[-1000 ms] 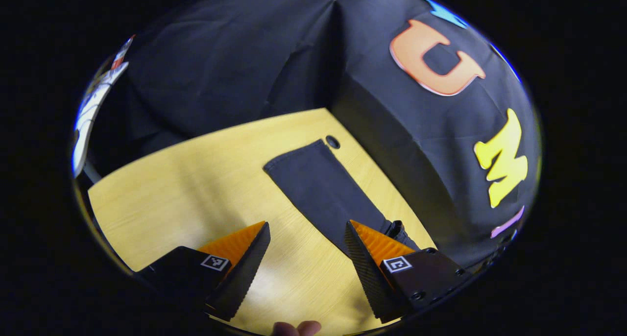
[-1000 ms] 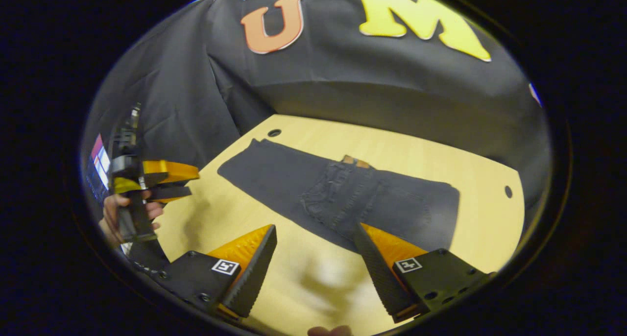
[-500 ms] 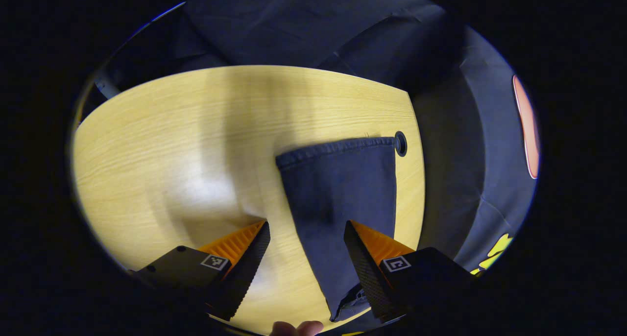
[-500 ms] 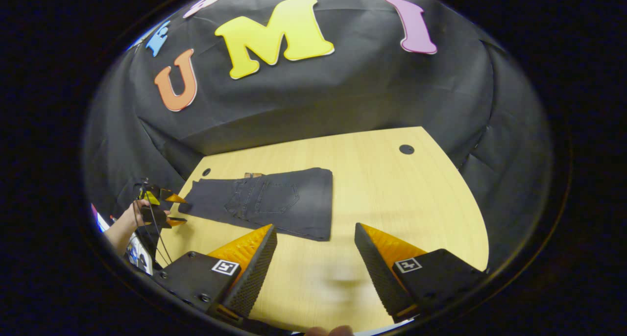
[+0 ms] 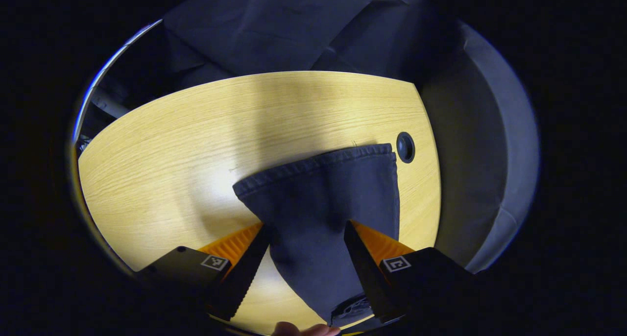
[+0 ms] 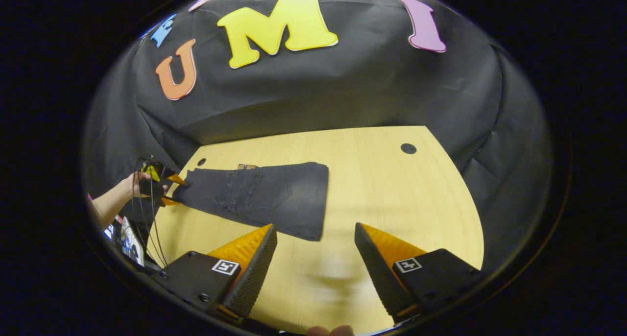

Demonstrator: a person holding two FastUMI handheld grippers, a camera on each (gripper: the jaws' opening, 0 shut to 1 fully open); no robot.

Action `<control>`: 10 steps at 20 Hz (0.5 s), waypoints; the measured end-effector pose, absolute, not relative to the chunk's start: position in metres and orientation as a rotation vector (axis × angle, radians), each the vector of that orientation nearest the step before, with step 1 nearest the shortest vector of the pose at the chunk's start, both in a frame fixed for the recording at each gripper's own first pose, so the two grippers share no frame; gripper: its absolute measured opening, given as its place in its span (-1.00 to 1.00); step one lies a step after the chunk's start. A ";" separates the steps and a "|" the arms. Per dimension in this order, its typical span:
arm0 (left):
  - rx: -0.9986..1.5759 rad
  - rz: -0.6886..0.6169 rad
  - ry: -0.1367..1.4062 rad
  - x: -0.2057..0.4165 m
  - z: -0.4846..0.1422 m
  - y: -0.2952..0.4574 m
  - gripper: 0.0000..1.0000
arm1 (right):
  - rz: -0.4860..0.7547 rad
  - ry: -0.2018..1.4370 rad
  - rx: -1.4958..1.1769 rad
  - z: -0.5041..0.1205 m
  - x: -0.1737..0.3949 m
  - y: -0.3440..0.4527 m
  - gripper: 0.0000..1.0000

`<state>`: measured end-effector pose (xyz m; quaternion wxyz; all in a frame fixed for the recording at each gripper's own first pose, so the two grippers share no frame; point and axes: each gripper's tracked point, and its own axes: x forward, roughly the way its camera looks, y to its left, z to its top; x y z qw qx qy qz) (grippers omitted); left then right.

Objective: Grasp the waist and the cuffs of the jeans and fold them to make the two legs overlap; first hold the waist and fold one-third of the jeans toward the cuffs, then hold the cuffs and fold the remaining one-third in the same direction to finish folding.

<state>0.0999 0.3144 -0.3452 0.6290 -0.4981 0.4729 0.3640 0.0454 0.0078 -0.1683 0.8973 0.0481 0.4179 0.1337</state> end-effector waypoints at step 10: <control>-0.993 0.926 1.216 0.081 -0.358 0.322 -0.02 | 0.176 0.918 0.242 -0.209 0.031 -0.014 0.98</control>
